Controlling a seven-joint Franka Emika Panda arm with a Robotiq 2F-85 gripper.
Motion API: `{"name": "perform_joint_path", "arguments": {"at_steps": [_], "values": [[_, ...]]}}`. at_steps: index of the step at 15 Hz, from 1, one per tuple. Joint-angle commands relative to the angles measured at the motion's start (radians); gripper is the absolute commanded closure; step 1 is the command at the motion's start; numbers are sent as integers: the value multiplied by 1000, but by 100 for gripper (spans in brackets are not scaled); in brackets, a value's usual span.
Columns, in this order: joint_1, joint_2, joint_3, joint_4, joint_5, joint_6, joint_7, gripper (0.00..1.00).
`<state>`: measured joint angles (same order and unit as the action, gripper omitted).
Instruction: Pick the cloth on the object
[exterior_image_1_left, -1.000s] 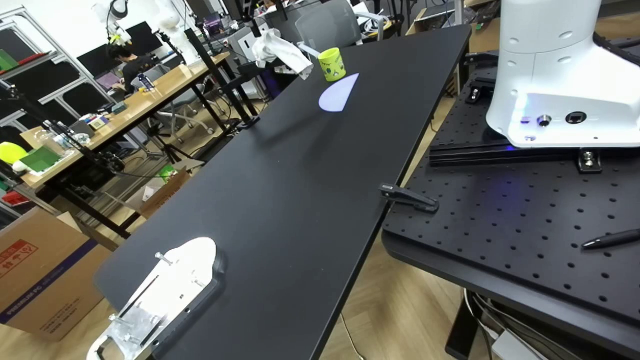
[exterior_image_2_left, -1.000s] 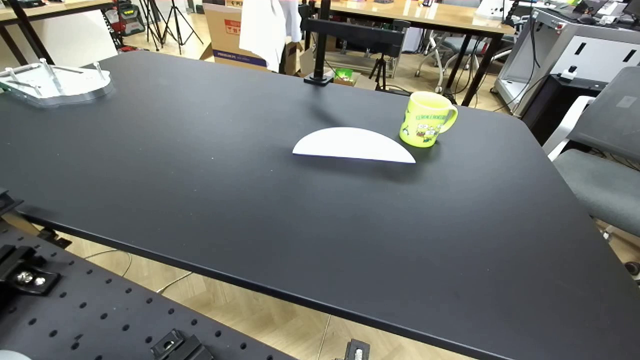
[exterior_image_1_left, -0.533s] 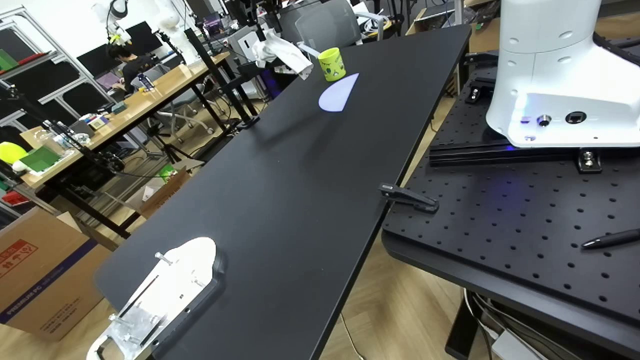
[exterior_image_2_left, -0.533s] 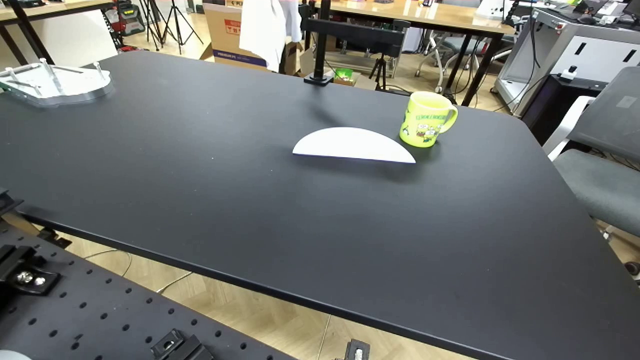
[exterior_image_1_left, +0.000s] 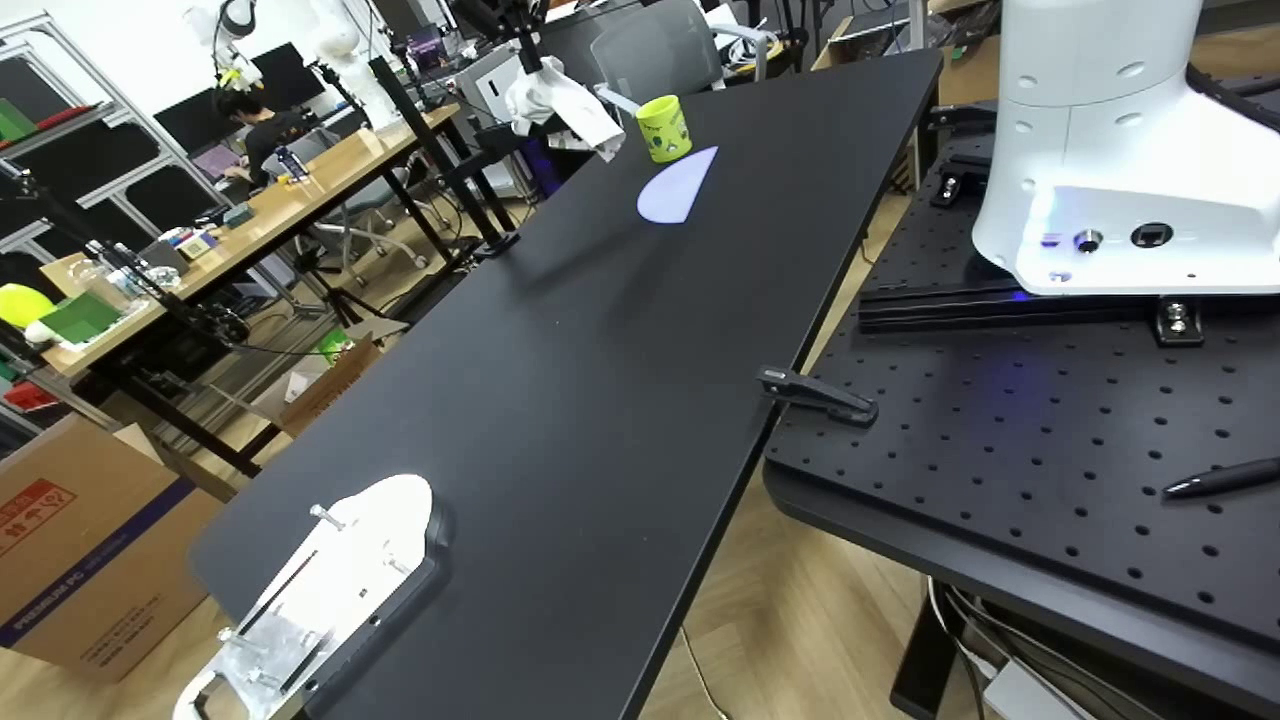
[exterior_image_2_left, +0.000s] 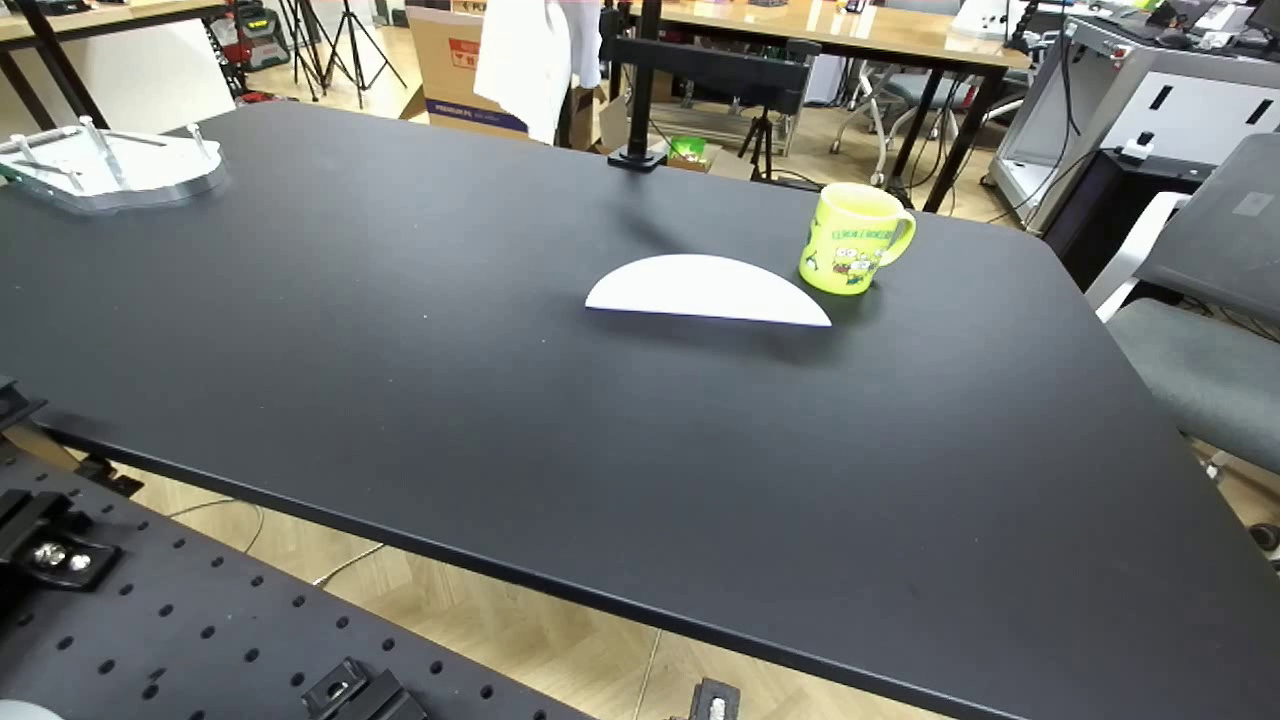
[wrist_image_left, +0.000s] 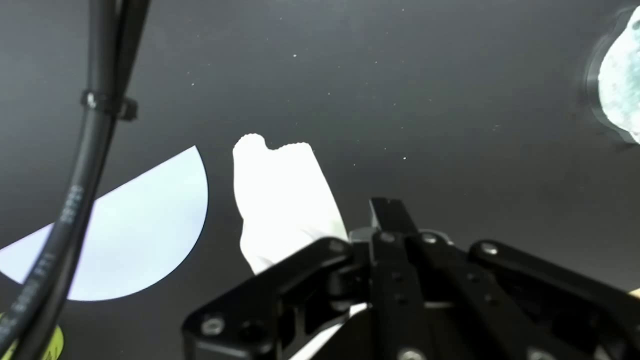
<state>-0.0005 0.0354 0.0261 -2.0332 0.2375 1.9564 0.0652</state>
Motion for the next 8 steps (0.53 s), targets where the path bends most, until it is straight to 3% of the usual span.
{"name": "perform_joint_path", "arguments": {"at_steps": [1,2,3,6,8], "values": [[-5,11,-13,54,46,-75,-13,74],[-3,-2,-14,53,28,-71,-14,73],[2,2,-11,21,23,-35,-11,92],[2,0,-12,32,23,-41,-14,74],[2,0,-12,32,23,-44,-14,73]]}}
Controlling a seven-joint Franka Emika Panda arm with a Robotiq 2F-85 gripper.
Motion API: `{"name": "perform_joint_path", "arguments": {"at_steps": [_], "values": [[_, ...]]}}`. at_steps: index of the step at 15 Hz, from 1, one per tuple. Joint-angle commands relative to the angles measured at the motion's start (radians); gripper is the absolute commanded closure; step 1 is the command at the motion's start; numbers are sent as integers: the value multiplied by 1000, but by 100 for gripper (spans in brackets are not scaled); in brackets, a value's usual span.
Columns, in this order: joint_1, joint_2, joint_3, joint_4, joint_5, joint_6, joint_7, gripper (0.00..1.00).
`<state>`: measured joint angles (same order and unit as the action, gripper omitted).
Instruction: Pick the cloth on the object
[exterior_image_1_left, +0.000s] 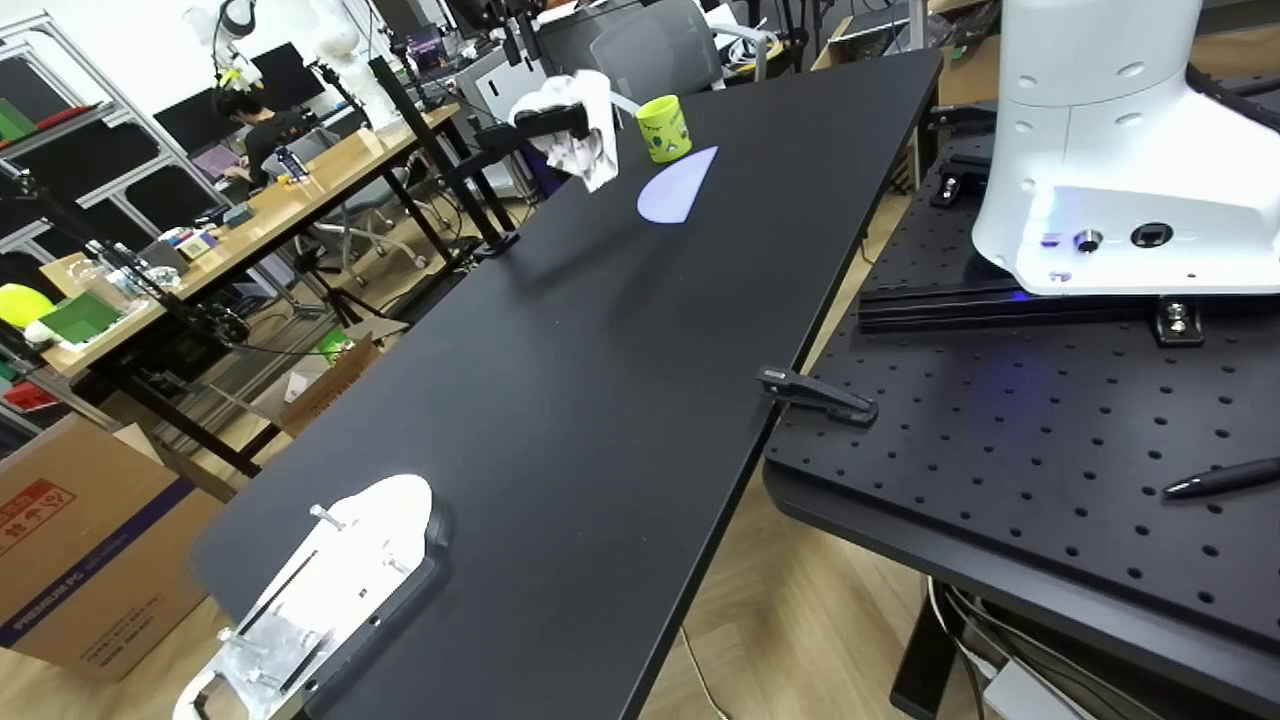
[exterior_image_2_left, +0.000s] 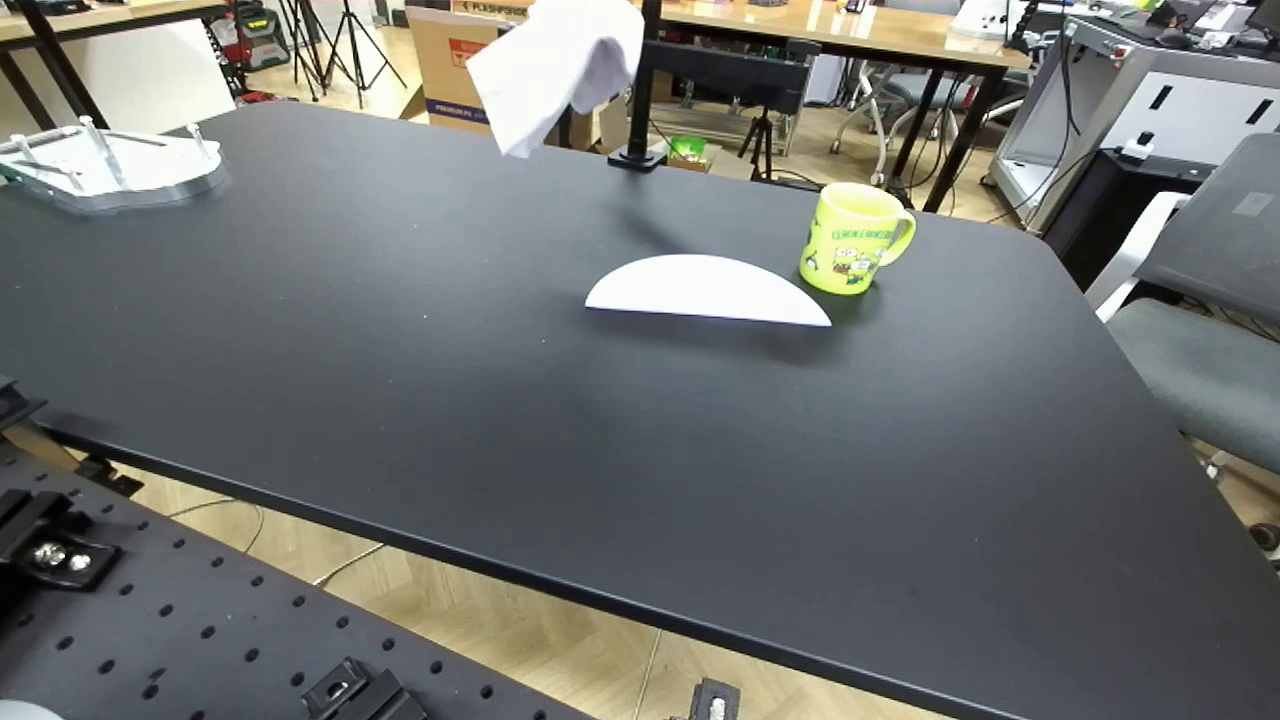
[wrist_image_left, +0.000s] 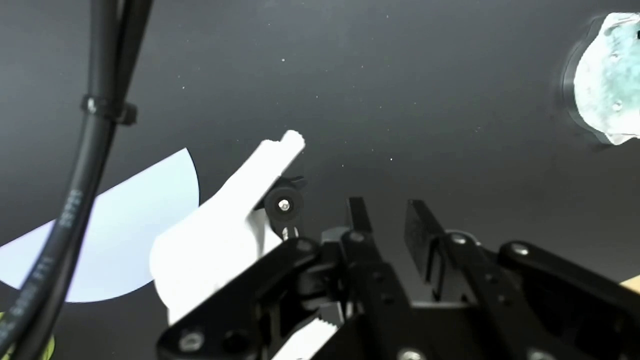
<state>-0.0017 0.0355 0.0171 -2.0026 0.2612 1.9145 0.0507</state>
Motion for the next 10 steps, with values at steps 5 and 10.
{"name": "perform_joint_path", "arguments": {"at_steps": [5,10], "values": [[-7,-20,-16,-50,-47,169,-4,28],[-26,-44,-44,-152,-163,464,39,0]]}}
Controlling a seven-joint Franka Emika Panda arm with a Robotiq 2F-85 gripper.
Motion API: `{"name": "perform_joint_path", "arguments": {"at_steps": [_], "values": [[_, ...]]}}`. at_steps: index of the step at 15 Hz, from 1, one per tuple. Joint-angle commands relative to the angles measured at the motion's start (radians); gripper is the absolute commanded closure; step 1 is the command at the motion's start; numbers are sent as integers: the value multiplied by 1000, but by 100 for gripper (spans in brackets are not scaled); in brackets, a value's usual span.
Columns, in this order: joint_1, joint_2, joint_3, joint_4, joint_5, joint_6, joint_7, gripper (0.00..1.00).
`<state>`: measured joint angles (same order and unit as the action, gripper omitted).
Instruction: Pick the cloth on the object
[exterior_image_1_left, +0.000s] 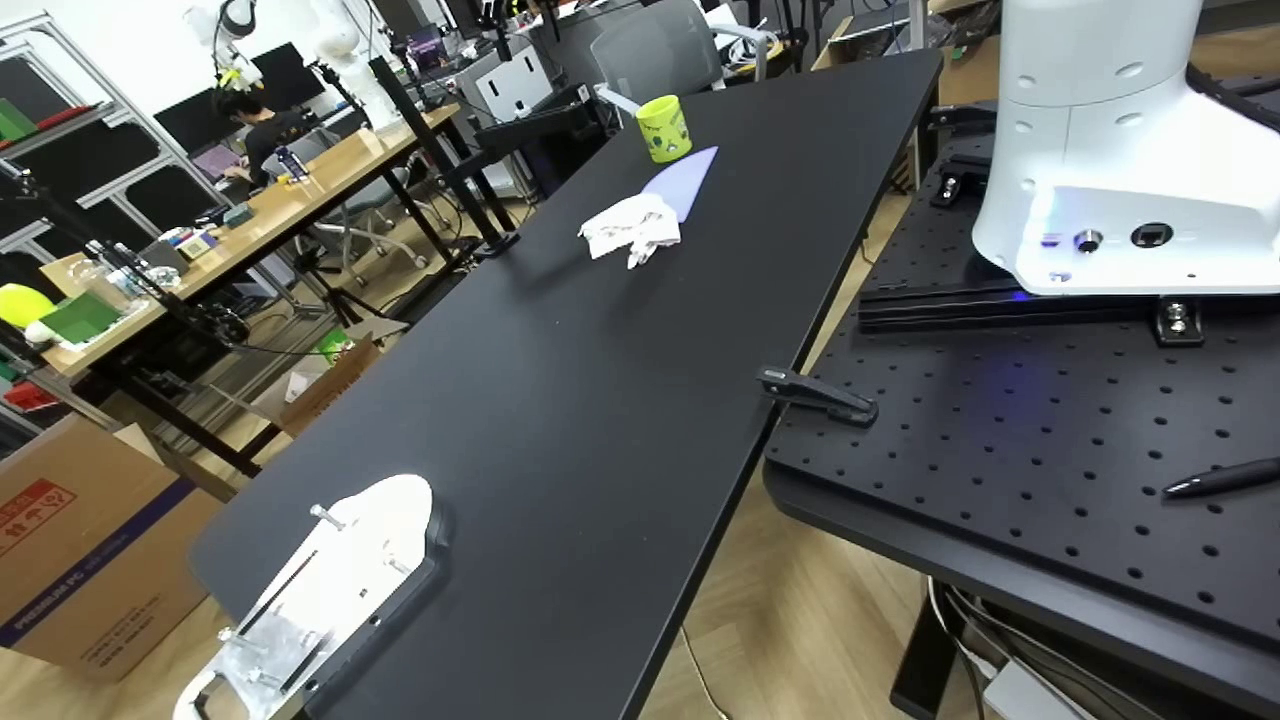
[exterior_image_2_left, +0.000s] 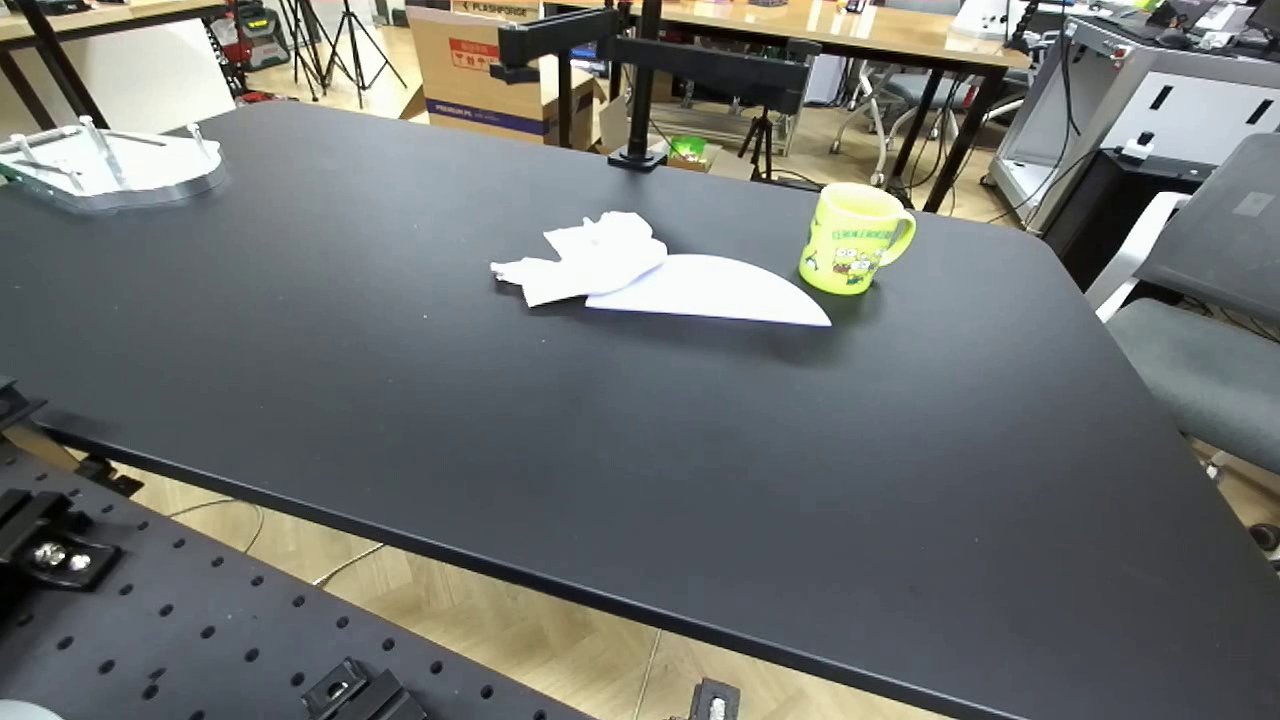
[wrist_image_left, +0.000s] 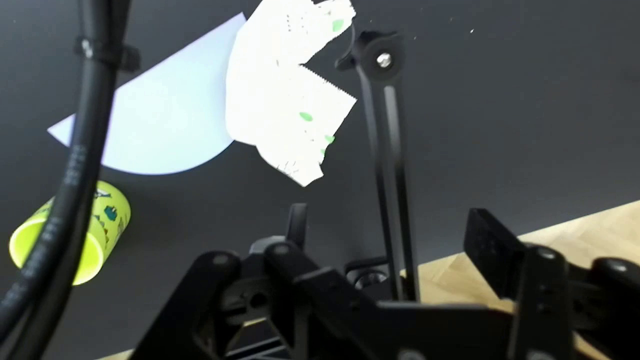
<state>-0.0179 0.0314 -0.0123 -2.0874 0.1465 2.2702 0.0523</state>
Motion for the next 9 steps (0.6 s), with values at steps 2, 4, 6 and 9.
{"name": "perform_joint_path", "arguments": {"at_steps": [2,4,6,9], "values": [[-21,-47,-27,-99,-72,167,63,0],[-33,-52,-37,-124,-40,173,60,0],[-31,-18,-35,-93,-28,160,23,0],[-37,-25,-40,-113,-9,160,23,0]]}}
